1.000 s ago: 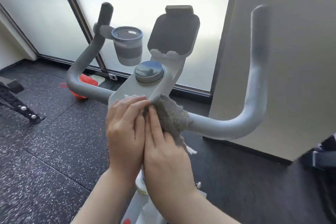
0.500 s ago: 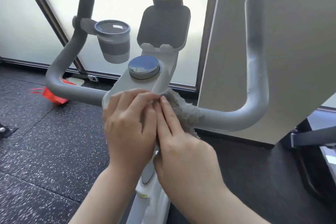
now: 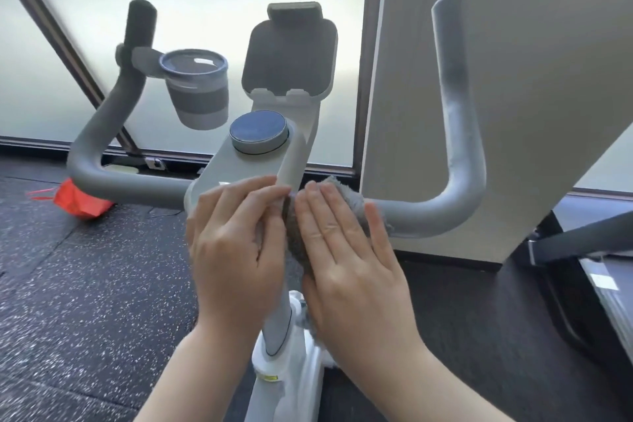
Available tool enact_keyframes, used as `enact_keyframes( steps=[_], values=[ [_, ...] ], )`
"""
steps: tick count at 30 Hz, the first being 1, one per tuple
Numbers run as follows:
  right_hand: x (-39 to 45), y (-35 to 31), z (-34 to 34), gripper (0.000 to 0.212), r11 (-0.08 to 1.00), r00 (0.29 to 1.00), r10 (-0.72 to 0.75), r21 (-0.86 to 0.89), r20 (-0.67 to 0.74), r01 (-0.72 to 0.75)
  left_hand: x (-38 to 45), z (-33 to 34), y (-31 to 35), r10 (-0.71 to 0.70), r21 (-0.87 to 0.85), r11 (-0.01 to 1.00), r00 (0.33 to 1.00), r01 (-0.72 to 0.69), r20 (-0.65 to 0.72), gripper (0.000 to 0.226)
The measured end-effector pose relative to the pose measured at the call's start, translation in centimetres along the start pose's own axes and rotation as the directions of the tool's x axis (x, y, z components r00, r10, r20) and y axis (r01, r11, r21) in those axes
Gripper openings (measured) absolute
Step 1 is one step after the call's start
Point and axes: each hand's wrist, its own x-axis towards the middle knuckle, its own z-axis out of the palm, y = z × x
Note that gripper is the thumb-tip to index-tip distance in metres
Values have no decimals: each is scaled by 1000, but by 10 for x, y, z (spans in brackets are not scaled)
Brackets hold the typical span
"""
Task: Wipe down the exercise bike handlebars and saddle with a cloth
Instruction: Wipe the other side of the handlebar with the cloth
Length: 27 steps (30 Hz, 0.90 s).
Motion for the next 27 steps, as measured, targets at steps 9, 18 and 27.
enact_keyframes(
  steps=[9,18,27],
  values=[
    [24,-1,-5,35,972,991,134,196,-7,-130,-2,-9,-8,56,-68,996,997,-52,52,27],
    [45,-9,-1,20,978,980,172,138,-98,-157,-2,-5,-10,43,-68,997,999,-42,4,29],
    [33,-29,11,40,988,986,147,-27,-79,-150,-1,-2,-10,4,-90,996,1000,-4,-11,30]
  ],
)
